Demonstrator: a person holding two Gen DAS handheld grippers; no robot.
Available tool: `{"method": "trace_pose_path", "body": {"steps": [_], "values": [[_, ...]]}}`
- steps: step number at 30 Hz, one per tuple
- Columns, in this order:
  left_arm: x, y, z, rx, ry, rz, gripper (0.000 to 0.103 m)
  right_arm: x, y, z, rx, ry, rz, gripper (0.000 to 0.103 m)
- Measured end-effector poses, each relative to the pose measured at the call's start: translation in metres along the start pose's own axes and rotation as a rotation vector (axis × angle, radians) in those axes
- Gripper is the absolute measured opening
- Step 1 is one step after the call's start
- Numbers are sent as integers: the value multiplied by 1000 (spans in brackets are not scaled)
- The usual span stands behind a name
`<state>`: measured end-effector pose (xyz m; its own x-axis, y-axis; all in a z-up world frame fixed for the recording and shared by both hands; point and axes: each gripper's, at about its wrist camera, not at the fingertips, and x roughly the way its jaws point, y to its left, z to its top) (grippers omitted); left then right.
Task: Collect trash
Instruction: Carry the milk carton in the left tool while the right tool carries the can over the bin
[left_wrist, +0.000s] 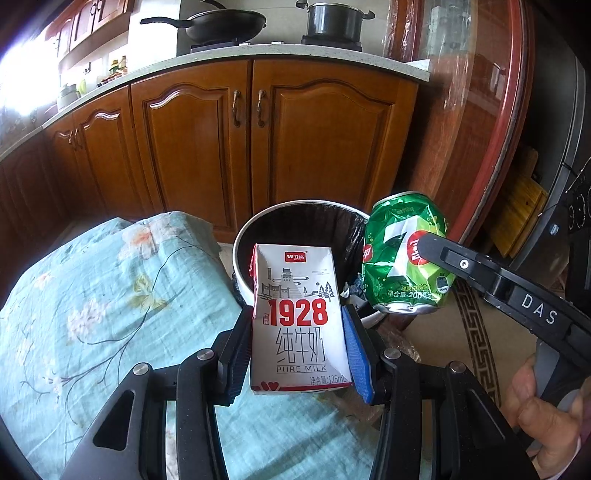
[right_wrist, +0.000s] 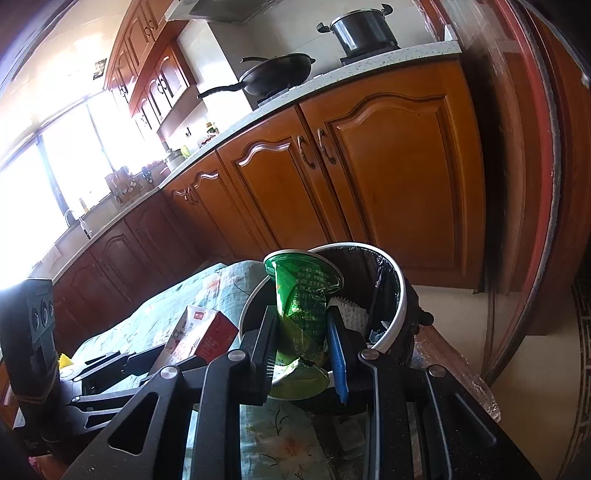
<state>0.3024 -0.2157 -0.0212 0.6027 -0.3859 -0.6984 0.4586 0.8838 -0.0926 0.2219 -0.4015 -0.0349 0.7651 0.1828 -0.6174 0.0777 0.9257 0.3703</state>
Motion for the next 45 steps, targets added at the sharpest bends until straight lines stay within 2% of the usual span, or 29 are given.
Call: {"method": "trace_pose_path", "body": {"steps": [23,45], "values": [[44,-8,37,18,29,8,45,27,-15,23,-27,30,-40,26],[84,-11,53,23,86,27,45,62,-21,32,-47,96,-67,26]]}}
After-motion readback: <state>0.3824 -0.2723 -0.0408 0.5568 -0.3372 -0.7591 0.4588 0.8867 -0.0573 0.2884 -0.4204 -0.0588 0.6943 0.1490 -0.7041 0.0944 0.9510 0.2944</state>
